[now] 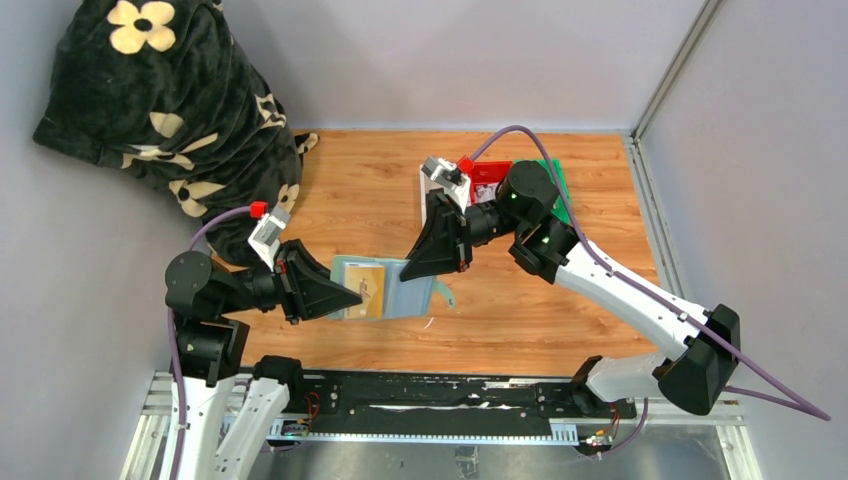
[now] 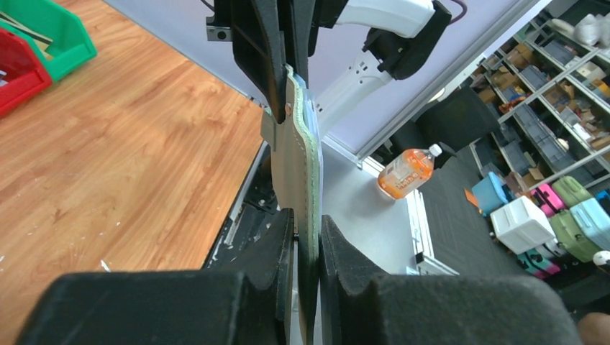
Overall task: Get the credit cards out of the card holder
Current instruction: Remove the credit card from the card holder.
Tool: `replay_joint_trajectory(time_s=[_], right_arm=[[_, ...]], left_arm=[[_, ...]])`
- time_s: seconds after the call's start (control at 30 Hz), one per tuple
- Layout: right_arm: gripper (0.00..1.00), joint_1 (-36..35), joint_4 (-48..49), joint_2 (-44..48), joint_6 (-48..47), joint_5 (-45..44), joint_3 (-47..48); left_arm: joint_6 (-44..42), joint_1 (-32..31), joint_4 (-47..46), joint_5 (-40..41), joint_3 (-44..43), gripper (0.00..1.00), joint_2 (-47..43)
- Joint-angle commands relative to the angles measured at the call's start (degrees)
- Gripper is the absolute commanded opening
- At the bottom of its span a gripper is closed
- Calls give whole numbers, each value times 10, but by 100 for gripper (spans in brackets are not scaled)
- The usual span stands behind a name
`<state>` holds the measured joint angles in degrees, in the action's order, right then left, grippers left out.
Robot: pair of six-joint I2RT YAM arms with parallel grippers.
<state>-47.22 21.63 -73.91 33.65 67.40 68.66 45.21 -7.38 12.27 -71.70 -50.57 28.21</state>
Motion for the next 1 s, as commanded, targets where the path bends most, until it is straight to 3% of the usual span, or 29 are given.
replay_joint_trajectory(time_s=[0.0,0.27,0.4,0.57,0.7,0.87,0.97], right_arm=[[0,-17,42,-5,18,18,17],[0,-29,94,-18,50,18,18],[1,-29,96,-19,50,19,18],[29,-4,13,-6,-2,-8,21],[42,59,-21,31,-1,-80,10],[44,83,-124,108,-80,-245,8],[44,72,-92,137,-48,-247,-11]], left_arm=[[4,-4,-4,8,10,13,0],[36,-4,-39,16,25,22,-2],[37,-4,-44,10,24,0,-3],[35,-4,-40,10,21,0,-1],[34,-4,-34,21,20,0,1],[27,-4,-20,61,20,0,5],[20,-4,-14,92,20,0,7]])
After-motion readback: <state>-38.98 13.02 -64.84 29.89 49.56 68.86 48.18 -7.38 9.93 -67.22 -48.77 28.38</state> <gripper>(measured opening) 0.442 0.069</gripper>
